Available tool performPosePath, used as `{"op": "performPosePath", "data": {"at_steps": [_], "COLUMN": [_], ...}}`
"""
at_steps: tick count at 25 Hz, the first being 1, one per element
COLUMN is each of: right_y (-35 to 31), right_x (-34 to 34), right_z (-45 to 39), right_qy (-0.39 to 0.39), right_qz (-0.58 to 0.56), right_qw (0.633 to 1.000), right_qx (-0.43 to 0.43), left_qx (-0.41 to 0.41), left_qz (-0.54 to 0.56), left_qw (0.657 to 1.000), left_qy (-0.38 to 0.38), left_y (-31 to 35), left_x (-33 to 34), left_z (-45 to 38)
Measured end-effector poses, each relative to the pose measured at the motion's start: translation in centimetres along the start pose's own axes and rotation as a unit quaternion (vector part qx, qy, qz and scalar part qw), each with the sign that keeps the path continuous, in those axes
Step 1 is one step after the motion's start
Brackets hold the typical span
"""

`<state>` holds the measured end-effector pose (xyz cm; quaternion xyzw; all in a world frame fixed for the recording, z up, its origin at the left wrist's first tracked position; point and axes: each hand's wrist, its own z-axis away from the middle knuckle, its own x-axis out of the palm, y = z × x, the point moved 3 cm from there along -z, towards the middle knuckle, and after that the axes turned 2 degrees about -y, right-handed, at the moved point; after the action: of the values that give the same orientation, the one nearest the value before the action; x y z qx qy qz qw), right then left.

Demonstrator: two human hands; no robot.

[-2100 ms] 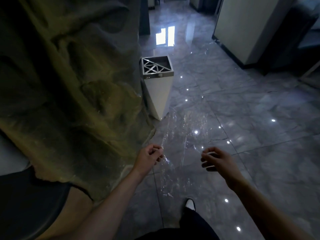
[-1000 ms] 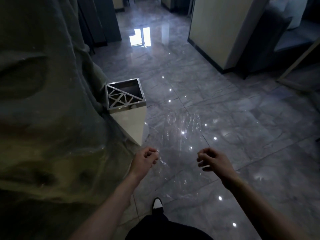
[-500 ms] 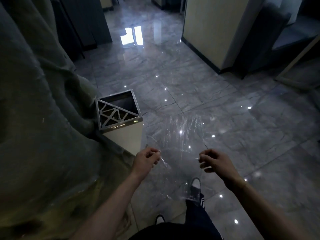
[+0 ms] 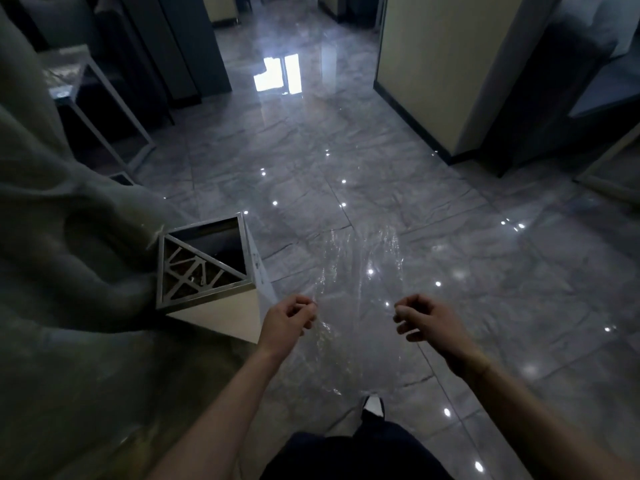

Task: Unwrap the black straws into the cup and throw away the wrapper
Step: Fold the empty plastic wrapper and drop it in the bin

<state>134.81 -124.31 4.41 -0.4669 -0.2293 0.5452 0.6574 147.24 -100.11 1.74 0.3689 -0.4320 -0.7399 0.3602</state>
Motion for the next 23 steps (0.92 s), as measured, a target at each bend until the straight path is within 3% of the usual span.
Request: {"op": "performPosePath", "data": {"at_steps": [12, 23], "right_y": [-6.5, -16.8], "right_x": [-3.5, 5.1], "right_z": [-14.8, -32.6], "right_qy": [-0.031, -0.098], "right_qz": [0.012, 0.063], "right_qw": [0.999, 0.993], "right_qx": [0.002, 0.013], "left_qx": [-0.026, -0.078], "left_qz": [0.055, 0.123], "left_qw": [0.997, 0.982], "left_qy": [0.048, 0.123], "left_y": [4.1, 5.1], "left_x": [1.3, -8.1], "left_z": [-12.8, -26.6]}}
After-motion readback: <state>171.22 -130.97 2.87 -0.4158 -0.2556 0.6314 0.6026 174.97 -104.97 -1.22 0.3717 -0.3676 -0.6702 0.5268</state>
